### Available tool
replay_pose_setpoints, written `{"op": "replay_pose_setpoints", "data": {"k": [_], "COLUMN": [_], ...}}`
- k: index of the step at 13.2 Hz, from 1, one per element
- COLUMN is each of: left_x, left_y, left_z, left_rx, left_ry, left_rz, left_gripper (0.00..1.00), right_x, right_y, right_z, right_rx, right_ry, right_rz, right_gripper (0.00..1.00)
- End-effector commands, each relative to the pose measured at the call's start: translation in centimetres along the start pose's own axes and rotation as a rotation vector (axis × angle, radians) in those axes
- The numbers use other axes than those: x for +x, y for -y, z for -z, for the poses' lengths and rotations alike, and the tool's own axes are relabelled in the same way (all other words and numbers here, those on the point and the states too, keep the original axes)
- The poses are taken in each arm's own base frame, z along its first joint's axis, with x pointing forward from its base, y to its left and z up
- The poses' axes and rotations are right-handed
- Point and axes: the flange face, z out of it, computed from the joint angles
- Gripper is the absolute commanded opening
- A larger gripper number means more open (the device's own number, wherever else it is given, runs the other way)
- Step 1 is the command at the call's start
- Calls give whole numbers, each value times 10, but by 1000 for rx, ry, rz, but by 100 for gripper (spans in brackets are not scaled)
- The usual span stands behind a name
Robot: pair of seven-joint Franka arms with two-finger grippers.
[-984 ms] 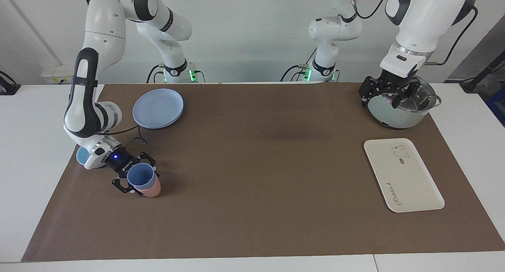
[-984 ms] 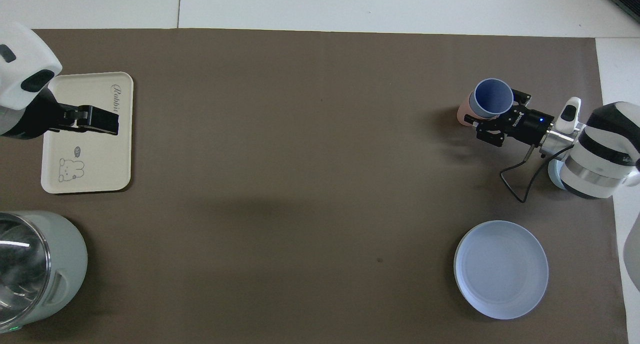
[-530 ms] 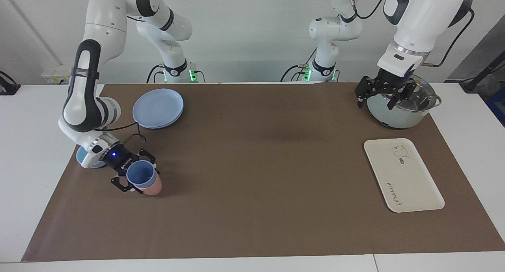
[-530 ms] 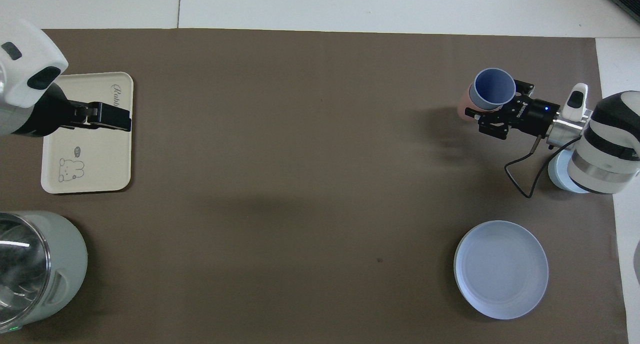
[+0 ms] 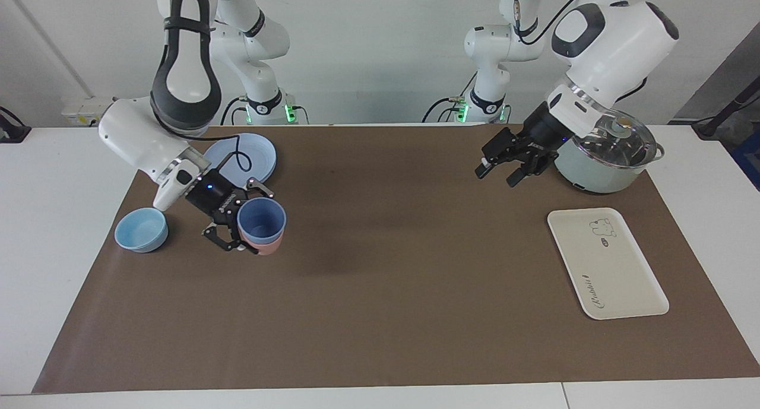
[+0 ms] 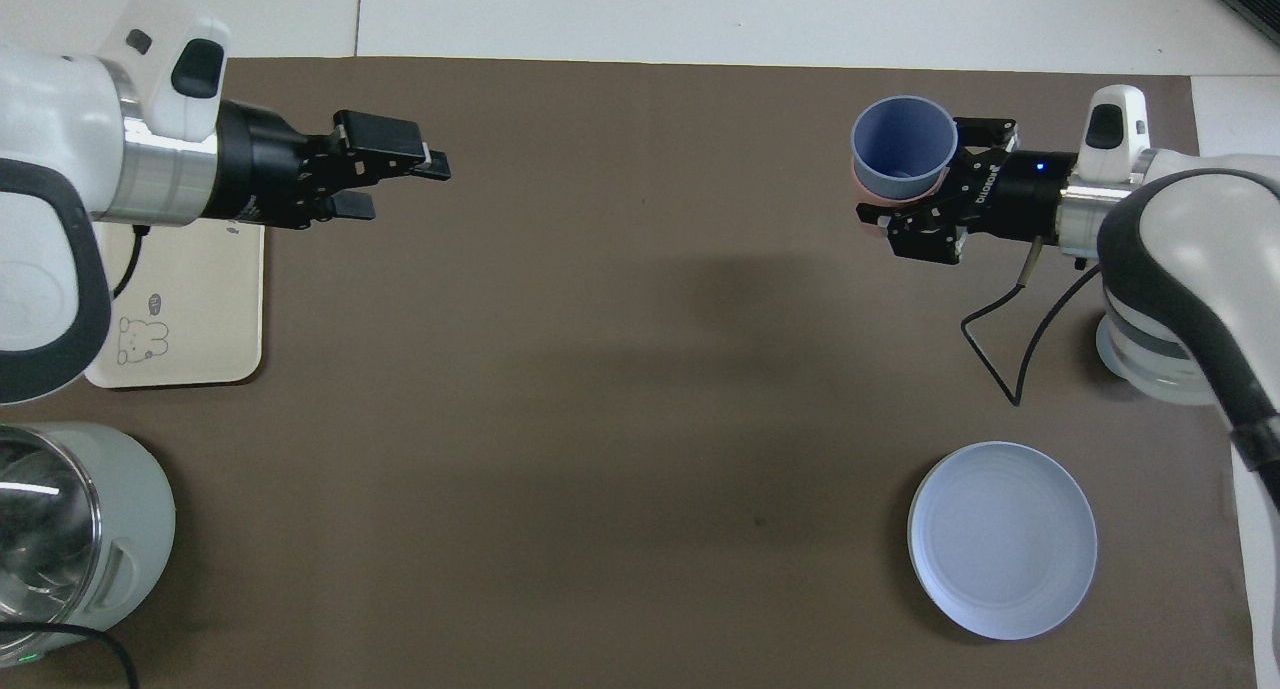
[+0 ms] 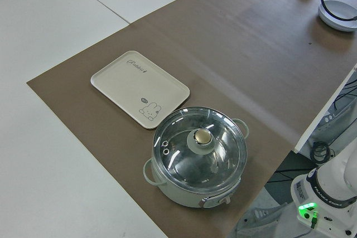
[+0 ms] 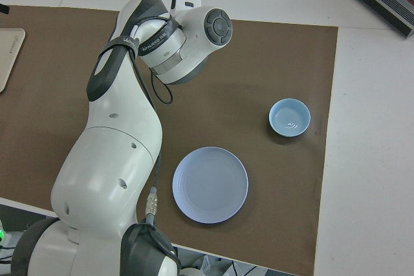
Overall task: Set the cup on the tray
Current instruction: 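Lift the cup with the right gripper while the left gripper reaches toward it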
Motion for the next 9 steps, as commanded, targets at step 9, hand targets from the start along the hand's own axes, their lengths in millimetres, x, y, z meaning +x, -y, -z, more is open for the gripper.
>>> {"op": "replay_pose_setpoints", "data": {"k": [9], "left_x": [-38], "left_y": [-104], "left_z": [-105], "left_rx": [-215], "left_ry": [-45], "left_rz": [38], "left_gripper": [95], "right_x": [108], "right_y": [102], "right_z": [-38], "right_rx": [-102], "right_ry": [140], "right_rz": [72], "right_gripper": [0]}}
